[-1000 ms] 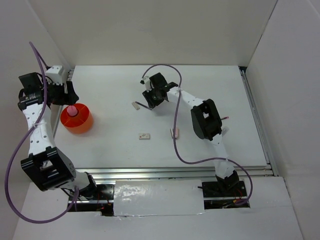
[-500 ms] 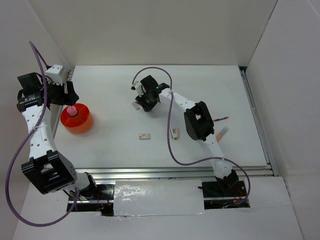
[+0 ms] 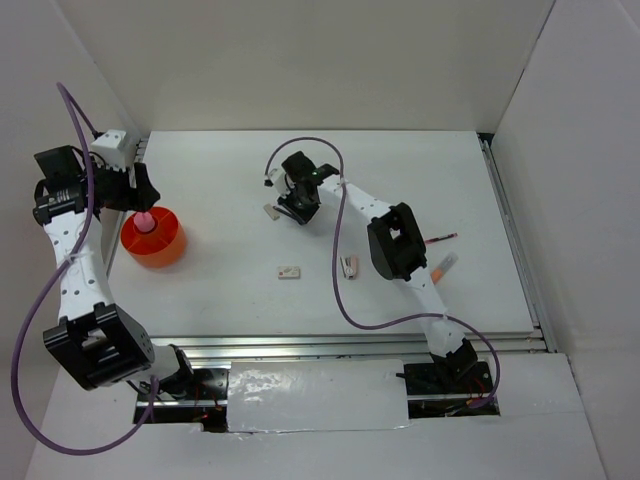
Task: Sort the stationery into containers
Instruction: Pick up the pen from the center of the board, then place the pen in the storage box.
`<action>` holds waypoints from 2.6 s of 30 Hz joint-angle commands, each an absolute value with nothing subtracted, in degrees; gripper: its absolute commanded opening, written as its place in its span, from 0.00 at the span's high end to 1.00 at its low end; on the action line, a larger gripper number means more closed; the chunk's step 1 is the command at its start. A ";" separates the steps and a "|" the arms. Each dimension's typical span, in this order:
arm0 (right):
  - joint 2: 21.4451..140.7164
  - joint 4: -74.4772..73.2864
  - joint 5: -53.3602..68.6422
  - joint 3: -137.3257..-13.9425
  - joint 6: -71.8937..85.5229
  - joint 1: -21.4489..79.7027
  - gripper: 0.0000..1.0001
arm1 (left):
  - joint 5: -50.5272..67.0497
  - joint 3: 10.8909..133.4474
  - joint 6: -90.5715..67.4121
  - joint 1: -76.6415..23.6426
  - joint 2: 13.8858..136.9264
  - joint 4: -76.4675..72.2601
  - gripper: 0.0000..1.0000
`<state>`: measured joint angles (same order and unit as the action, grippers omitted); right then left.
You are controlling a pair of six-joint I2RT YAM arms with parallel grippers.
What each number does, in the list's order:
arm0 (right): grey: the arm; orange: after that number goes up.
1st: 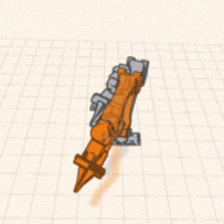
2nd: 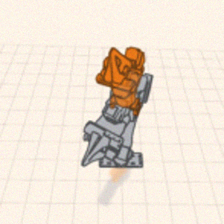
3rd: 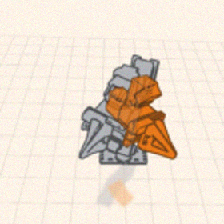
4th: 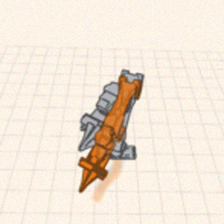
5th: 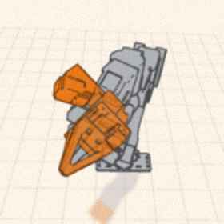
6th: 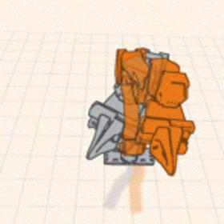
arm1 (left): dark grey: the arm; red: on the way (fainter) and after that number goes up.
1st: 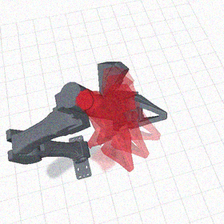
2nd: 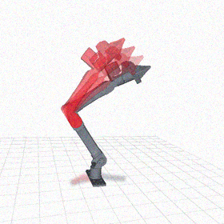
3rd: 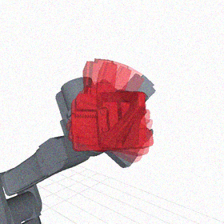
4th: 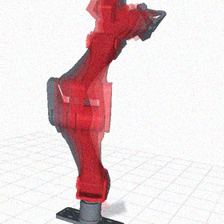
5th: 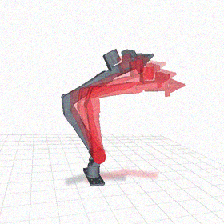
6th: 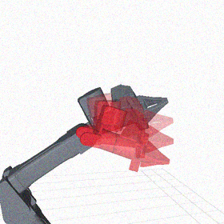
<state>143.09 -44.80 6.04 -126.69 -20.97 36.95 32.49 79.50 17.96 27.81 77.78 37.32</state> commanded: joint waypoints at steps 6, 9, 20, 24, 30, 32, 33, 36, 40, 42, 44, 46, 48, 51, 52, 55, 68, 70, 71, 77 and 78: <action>136.17 -47.82 8.61 -119.01 -21.90 37.36 1.00 | 39.37 85.51 24.25 24.89 73.57 37.44 0.19; 130.02 -46.23 11.94 -116.02 -18.38 36.04 1.00 | 38.67 85.96 27.94 21.90 71.99 35.43 0.19; 113.12 -35.43 48.49 -100.12 11.20 22.96 1.00 | 29.46 71.29 56.58 -9.79 62.76 33.65 0.26; 112.33 -32.10 55.27 -96.16 19.85 20.83 1.00 | 27.33 63.92 64.84 -20.73 61.09 31.74 0.33; 107.06 -19.37 60.11 -81.42 34.43 21.62 1.00 | 29.26 64.07 74.08 -27.85 63.72 35.42 0.42; 105.21 -12.53 62.74 -76.58 41.61 22.93 1.00 | 29.62 61.98 77.93 -30.31 63.20 34.72 0.44; 104.25 -10.48 63.54 -75.33 43.66 23.46 1.00 | 29.27 60.92 79.35 -32.50 62.24 33.50 0.44; 103.62 -7.56 64.78 -73.83 47.11 25.92 1.00 | 28.13 57.66 83.75 -36.98 61.61 33.13 0.46; 103.71 -8.53 64.78 -74.71 46.84 28.47 1.00 | 29.97 60.19 84.03 -40.34 64.59 38.66 0.46; 103.62 -8.17 64.69 -74.44 47.37 29.52 1.00 | 30.15 60.73 83.32 -41.74 66.00 39.64 0.46; 103.27 -8.52 64.34 -74.27 47.20 30.49 1.00 | 30.15 60.12 82.09 -42.54 66.09 38.33 0.46; 102.83 -9.22 63.37 -74.01 46.41 31.55 1.00 | 29.45 59.16 81.48 -43.33 66.09 36.84 0.45; 102.66 -9.14 63.02 -73.65 46.58 32.16 1.00 | 28.74 58.54 80.95 -43.94 65.83 35.95 0.45; 102.57 -10.10 61.97 -73.91 45.45 32.78 1.00 | 27.60 57.83 81.56 -44.12 66.09 36.39 0.44; 102.66 -11.41 61.53 -74.44 44.92 33.13 1.00 | 27.08 57.75 81.30 -44.21 66.09 36.30 0.43; 102.92 -12.22 61.08 -75.14 44.73 33.66 1.00 | 25.93 57.57 80.60 -44.38 66.53 36.30 0.39; 100.20 -12.30 59.94 -73.74 45.35 35.16 1.00 | 18.81 57.75 73.92 -44.21 71.46 33.40 0.55; 99.93 -12.04 59.94 -73.30 45.44 35.16 1.00 | 18.11 57.39 73.57 -44.30 71.28 32.79 0.60; 99.76 -12.04 60.03 -73.21 45.35 35.16 1.00 | 17.67 57.31 73.30 -44.47 71.19 32.70 0.63; 98.62 -11.24 60.47 -71.80 43.60 34.37 0.44 | 16.17 56.34 69.18 -44.91 67.51 30.94 0.99; 98.70 -12.82 59.77 -72.76 42.11 33.32 0.39 | 16.26 55.99 68.56 -45.61 65.59 30.50 1.00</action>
